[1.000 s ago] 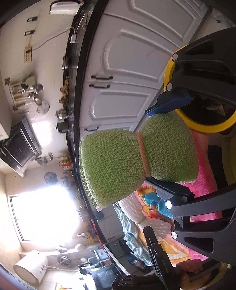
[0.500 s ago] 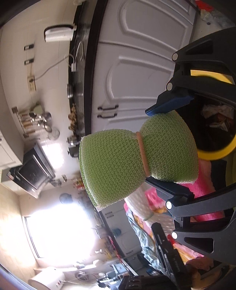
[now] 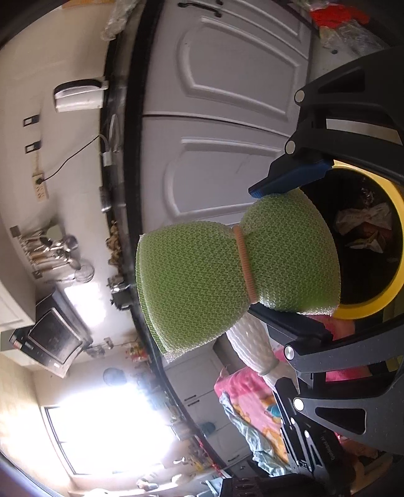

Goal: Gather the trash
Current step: 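Carry the foam net and green sponge over the yellow bin and release them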

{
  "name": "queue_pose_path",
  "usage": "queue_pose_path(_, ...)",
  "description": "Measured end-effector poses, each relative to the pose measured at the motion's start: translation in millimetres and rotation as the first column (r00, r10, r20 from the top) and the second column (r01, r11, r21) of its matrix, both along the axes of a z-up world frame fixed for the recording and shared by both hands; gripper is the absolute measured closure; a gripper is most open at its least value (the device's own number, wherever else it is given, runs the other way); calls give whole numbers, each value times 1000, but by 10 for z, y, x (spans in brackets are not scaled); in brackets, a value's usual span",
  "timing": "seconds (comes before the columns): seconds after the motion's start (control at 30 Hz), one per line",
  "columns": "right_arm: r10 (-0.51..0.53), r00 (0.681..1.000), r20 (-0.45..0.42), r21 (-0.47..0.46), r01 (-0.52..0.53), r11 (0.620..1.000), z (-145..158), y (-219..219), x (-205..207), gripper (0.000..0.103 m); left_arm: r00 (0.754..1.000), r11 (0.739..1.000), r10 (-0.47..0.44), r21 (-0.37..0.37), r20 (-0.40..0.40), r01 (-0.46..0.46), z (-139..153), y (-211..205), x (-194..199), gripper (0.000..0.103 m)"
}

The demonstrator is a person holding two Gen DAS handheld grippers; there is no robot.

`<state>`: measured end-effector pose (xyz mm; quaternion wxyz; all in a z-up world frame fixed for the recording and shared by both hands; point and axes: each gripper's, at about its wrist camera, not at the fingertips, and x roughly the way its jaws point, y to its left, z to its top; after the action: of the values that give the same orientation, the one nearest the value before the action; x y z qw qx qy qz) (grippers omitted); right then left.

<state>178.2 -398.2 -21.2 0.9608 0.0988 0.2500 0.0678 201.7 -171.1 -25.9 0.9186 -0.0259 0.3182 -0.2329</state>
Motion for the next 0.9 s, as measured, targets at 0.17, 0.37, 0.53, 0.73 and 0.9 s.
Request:
queue_pose_path(0.17,-5,998,-56,13,6,1000,-183,-32,95,36,999,1000,-9,29,-46,10,-213,-111,98,91)
queue_pose_path(0.37,-13,994,-109,20,16,1000,-397,-49,200,35,996,998,-23,58,-85,28,-422,-233,169,91)
queue_pose_path(0.53,-19,988,-151,47,26,999,-569,-72,280,32,994,998,-26,59,-109,32,-553,-260,227,90)
queue_pose_path(0.73,-37,987,-158,56,47,997,-629,-118,320,22,991,998,-6,65,-133,15,-651,-213,256,64)
queue_pose_path(0.9,-33,989,-143,58,42,997,-580,-101,300,20,992,998,30,65,-123,-22,-610,-86,226,46)
